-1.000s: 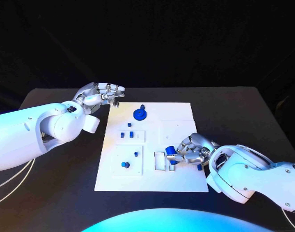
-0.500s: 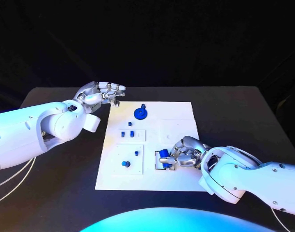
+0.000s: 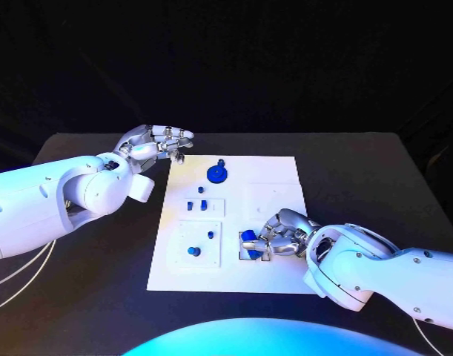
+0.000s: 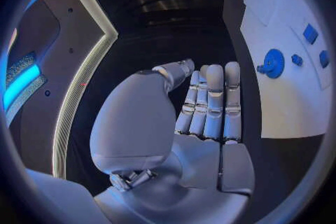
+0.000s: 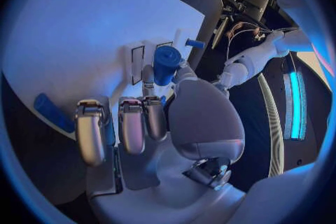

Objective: Assemble the parts on the task board

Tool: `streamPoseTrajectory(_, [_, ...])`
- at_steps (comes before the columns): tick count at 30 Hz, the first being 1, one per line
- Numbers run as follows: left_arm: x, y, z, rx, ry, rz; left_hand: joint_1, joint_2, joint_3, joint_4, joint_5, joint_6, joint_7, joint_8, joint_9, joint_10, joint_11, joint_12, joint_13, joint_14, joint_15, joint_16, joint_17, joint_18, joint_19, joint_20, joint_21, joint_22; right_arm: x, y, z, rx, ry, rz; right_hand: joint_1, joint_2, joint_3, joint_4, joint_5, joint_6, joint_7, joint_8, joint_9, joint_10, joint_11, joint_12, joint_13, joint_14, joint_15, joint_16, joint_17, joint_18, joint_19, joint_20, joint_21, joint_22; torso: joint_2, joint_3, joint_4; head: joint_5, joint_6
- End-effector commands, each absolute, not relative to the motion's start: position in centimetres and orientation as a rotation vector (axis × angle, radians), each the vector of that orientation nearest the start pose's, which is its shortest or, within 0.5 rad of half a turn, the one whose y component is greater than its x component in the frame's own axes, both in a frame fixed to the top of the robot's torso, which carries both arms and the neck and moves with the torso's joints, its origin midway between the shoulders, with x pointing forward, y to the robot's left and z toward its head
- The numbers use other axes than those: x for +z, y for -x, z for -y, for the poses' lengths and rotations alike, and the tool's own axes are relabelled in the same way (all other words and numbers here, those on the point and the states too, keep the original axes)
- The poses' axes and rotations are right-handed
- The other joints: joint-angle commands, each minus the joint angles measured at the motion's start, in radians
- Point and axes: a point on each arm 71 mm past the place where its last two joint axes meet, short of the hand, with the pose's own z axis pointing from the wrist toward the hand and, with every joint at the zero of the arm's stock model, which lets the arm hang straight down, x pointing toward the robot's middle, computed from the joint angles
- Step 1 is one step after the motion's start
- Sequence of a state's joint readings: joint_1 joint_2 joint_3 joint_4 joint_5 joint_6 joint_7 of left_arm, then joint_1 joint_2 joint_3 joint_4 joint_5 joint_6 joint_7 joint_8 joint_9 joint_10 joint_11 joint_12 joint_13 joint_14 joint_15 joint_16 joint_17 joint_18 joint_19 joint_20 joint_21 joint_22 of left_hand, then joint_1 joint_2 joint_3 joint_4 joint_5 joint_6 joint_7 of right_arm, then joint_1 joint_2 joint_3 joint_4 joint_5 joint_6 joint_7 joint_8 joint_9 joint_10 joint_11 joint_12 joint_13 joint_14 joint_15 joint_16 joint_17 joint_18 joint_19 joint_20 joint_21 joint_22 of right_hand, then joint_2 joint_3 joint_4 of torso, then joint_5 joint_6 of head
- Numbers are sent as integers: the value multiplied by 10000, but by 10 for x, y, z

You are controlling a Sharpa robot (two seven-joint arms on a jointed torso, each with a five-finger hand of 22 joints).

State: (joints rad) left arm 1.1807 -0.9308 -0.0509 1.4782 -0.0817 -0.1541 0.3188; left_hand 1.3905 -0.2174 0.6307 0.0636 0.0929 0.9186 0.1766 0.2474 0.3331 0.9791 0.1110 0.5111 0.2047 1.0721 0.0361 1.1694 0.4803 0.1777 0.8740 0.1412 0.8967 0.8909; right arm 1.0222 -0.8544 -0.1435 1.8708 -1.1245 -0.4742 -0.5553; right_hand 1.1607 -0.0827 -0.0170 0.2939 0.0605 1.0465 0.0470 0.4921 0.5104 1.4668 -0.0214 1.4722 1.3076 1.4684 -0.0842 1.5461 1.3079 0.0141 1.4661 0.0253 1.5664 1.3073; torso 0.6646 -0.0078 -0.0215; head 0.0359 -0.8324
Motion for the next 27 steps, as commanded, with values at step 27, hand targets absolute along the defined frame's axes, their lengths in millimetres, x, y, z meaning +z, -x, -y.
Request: streamPoseTrajectory(27, [-197, -486, -259, -15065, 10951, -15590, -34, 90, 34, 44, 45, -80, 28, 9, -4, -73, -6, 47, 12, -40, 51, -55, -8, 64, 65, 21, -58, -17, -266, -353, 149, 7288, -2966, -20596, -338, -274, -907, -22, 18, -222, -3, 371, -20, 498, -26, -174, 1931, 934, -7, 65, 2197, -141, 1047, -17, 44, 2635, 0, 9, -11, 29, -1])
